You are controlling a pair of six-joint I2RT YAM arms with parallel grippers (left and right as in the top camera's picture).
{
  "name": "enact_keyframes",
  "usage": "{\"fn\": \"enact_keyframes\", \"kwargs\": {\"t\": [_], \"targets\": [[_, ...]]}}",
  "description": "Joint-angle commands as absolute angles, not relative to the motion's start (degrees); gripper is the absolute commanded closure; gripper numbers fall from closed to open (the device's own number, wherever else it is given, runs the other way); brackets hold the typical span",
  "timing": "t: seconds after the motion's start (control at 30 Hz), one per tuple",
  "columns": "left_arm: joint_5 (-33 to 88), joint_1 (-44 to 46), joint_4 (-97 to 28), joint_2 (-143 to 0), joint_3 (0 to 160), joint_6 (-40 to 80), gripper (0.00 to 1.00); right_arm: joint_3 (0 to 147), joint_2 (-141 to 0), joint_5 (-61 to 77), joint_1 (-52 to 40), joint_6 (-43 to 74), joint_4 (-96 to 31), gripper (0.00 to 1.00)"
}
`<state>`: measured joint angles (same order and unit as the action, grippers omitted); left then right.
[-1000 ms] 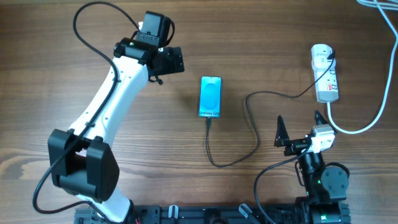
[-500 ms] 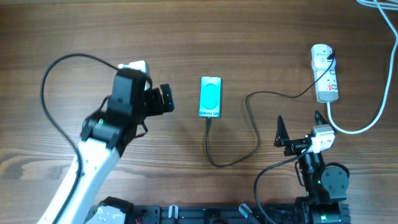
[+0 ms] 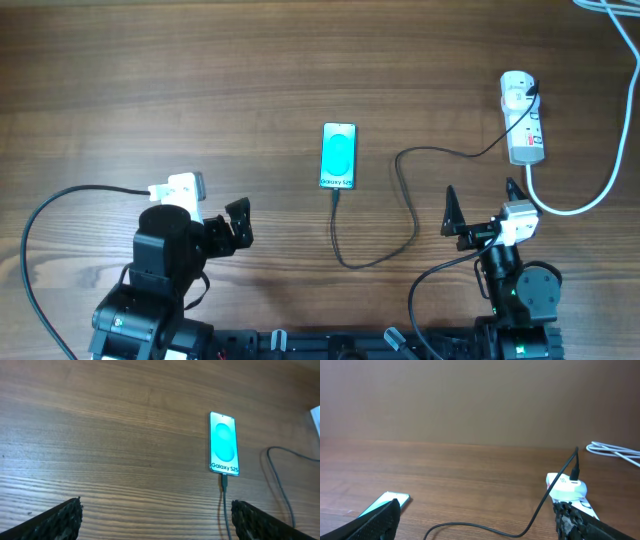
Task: Plug charger to phone and switch on socket
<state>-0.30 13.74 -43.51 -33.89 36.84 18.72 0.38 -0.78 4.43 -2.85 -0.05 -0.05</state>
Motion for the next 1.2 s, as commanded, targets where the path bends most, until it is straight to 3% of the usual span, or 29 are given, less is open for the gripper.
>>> {"fn": "enact_keyframes", "kwargs": {"t": [0.0,0.2,0.37,0.67,1.03,1.17], "targets": [[1.1,13.3,-39.9,-32.1,33.6,10.9,0.00,0.3,-0.2,3.6,-2.6,0.0,0.0,0.00],[2.8,12.3,-29.1,-17.3,20.5,1.2,0.00,0.3,-0.2,3.6,-2.6,0.0,0.0,0.00],[15.2,6.0,-23.3,-8.7,13.8,-4.9,0.00,0.3,-0.2,3.6,-2.6,0.0,0.0,0.00],[16.3,1.9,-16.1,-4.4,10.3,-4.2,0.00,0.3,-0.2,3.6,-2.6,0.0,0.0,0.00],[6.9,1.2,-0.2,-0.2,0.3,11.0,0.00,0.3,-0.3,3.6,-2.6,0.0,0.0,0.00],[2.6,1.2,-2.1,-0.2,0.3,10.7,0.00,0.3,-0.3,3.6,-2.6,0.0,0.0,0.00]]}}
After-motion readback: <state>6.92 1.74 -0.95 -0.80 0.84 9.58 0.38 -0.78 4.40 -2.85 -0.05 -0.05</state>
